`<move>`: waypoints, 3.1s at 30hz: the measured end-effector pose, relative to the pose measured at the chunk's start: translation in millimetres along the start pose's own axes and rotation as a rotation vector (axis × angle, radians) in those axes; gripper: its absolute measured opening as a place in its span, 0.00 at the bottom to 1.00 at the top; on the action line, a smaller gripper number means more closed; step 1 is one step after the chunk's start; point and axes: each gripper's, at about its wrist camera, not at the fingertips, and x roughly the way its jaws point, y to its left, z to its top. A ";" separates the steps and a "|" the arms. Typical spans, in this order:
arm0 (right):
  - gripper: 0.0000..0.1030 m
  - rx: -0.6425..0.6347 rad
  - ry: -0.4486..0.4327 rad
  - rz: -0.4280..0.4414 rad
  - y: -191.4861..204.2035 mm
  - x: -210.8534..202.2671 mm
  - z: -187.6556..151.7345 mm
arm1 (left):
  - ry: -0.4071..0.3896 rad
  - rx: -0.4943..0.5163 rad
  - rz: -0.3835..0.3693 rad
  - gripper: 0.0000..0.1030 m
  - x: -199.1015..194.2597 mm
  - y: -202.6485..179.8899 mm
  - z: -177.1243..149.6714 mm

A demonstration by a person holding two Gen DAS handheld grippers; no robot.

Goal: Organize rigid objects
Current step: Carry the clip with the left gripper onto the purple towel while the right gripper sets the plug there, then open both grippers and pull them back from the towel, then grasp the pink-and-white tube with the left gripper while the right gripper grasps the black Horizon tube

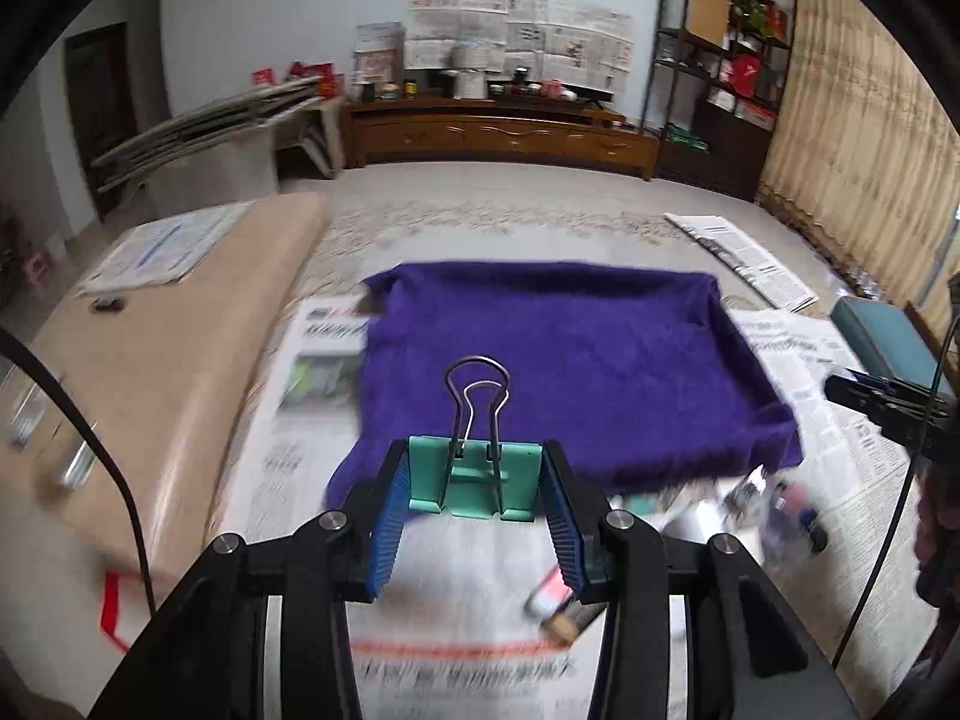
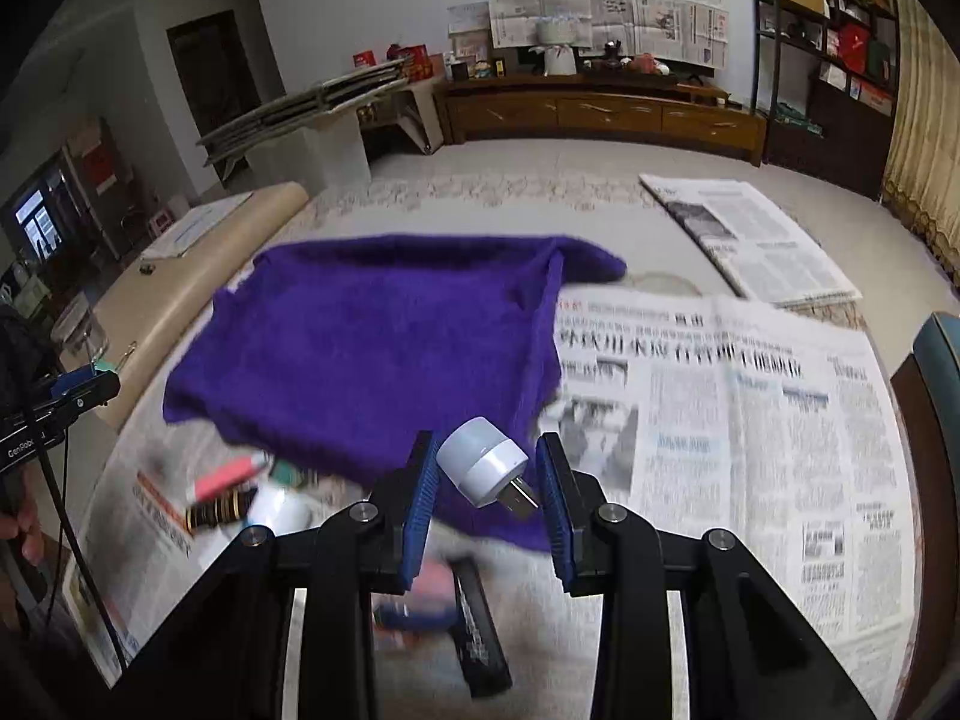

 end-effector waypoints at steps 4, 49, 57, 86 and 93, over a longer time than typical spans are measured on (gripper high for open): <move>0.32 -0.007 -0.003 0.017 8.1 26.8 34.0 | 0.002 0.036 -0.022 0.39 31.4 -10.7 37.0; 0.97 -0.036 0.209 -0.013 39.3 87.4 36.1 | 0.144 -0.045 -0.079 0.98 102.6 -4.0 29.2; 1.00 -0.015 0.194 -0.026 40.3 21.7 -21.4 | 0.127 -0.045 -0.151 1.00 48.9 -9.7 -21.1; 1.00 0.118 0.150 0.022 4.8 -18.4 -95.9 | 0.141 0.222 -0.082 0.91 77.7 -20.4 -63.8; 1.00 0.116 0.156 0.036 5.7 -20.8 -97.5 | 0.113 0.403 -0.104 0.78 73.8 -40.0 -73.6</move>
